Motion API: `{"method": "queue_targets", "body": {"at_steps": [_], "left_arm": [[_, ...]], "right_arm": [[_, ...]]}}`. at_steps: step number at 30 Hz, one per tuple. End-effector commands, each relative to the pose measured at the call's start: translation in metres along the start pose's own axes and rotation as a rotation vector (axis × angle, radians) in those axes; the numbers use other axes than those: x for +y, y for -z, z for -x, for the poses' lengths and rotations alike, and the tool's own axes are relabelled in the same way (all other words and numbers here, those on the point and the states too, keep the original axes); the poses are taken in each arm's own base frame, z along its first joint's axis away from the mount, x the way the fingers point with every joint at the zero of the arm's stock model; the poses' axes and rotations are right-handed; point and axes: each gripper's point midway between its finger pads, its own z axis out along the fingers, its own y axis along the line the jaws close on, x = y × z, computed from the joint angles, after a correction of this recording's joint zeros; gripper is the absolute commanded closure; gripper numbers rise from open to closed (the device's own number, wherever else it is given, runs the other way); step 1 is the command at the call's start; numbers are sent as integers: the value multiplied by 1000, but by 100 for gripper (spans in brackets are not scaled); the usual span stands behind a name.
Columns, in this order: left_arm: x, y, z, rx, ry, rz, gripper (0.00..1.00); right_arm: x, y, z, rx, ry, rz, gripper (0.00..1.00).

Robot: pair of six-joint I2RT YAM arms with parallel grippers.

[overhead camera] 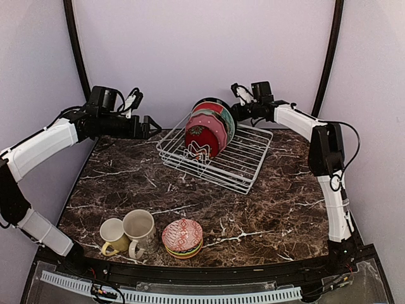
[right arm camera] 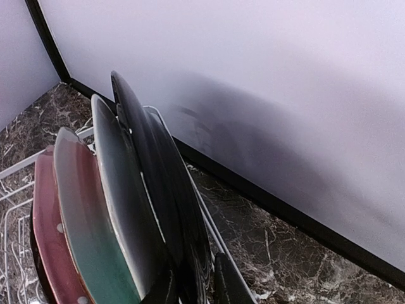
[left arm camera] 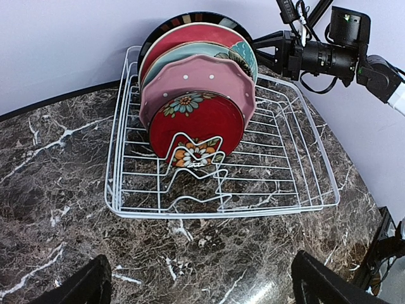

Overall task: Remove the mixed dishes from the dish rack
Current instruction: Grab the plate from the dish rack.

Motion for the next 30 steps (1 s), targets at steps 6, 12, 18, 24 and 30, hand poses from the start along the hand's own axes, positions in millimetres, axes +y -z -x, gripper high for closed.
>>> {"method": "queue_targets", "body": {"at_steps": [6,12,18,24,30], "left_arm": [[1,-2,-7,33,2,-9,2],[2,-5,-9,41,5,-10,2],[2,-8,-12,52,9,-13,2],[3,-12,-14,63,15,-16,2],[3,-13,-15,65,16,-18,2]], "right_arm": [[-1,-11,-3,-9,94,32,76],[7,-16,-2,-26,171,87,79],[9,-14,0,-38,232,111,90],[8,-1,19,-67,258,91,99],[13,26,55,-131,286,79,100]]}}
